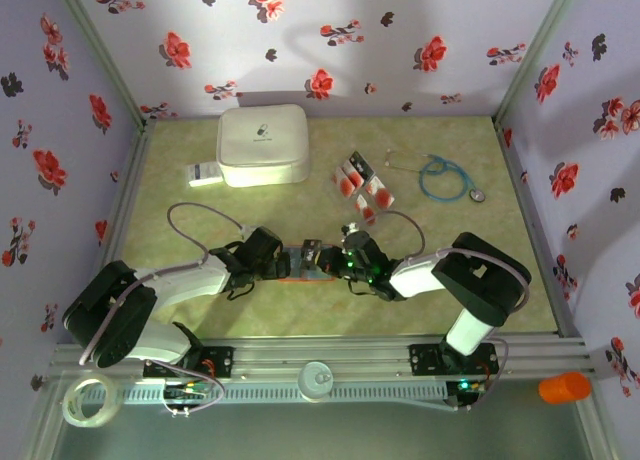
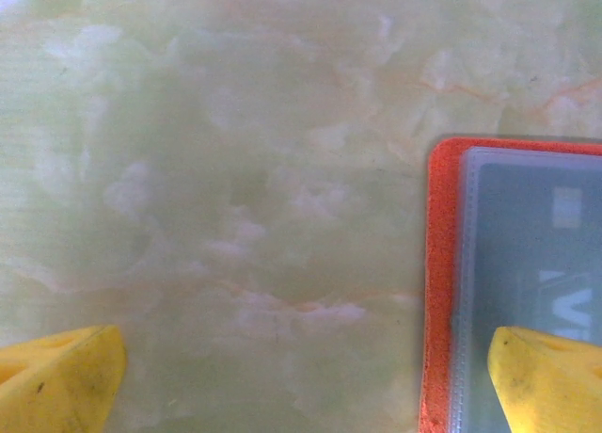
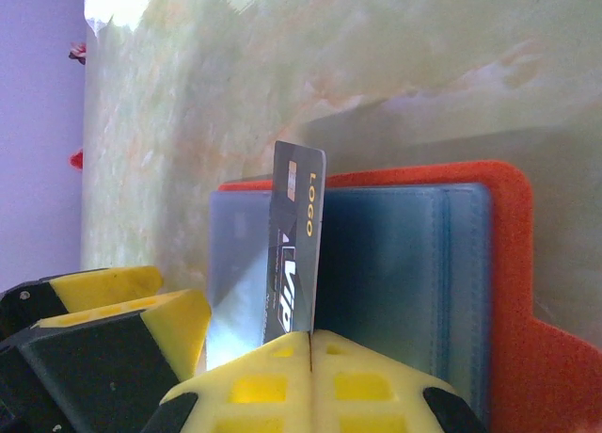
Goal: Put the credit cards into the card holder
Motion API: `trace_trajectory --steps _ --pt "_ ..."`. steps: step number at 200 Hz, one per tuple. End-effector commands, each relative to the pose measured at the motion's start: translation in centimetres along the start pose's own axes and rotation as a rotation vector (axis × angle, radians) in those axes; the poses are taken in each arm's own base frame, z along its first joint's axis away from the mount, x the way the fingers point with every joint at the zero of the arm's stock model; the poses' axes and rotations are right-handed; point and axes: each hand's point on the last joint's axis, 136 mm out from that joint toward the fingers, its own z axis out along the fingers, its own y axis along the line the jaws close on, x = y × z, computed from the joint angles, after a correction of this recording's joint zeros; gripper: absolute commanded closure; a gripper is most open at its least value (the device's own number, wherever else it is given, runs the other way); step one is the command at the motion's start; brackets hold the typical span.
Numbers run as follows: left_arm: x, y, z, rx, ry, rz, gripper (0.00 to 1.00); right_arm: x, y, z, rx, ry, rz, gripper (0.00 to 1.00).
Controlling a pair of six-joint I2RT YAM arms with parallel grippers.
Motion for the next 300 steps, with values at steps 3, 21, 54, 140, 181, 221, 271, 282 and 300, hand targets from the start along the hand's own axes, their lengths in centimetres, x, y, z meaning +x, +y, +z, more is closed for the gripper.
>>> trace_trajectory --steps 3,21,54,140,181,221,271,282,300 --pt "1.3 1.4 0.1 -0.047 0.028 -0.003 0.0 1.1 -0.8 0.3 0.025 0.03 0.013 1.0" --pt "1.4 1.4 0.2 -0.048 0.029 -0.003 0.0 1.2 -0.9 0.3 0.027 0.033 0.012 1.0" --pt "1.3 1.4 0.1 -0.046 0.026 -0.004 0.0 1.5 -1.3 0.1 0.038 0.042 0.013 1.0" --pt "1.3 1.4 0.1 -0.045 0.026 -0.003 0.0 2.2 -1.9 -0.4 0.062 0.063 0.014 1.0" --pt "1.4 1.4 0.2 -0.046 0.026 -0.005 0.0 2.4 -1.9 -0.5 0.069 0.077 0.011 1.0" --pt "1.4 1.5 0.2 -0.046 0.026 -0.005 0.0 2.7 -1.9 -0.5 0.074 0.098 0.007 1.0" --pt "1.5 1.5 0.2 -0.048 0.026 -0.006 0.0 3.1 -1.7 -0.1 0.082 0.134 0.004 1.0" --pt "1.5 1.5 0.2 -0.048 0.026 -0.008 0.0 3.1 -1.6 0.0 0.084 0.139 0.003 1.0" --pt "1.5 1.5 0.2 -0.048 0.028 -0.006 0.0 3.1 -1.6 0.0 0.088 0.143 0.002 1.0"
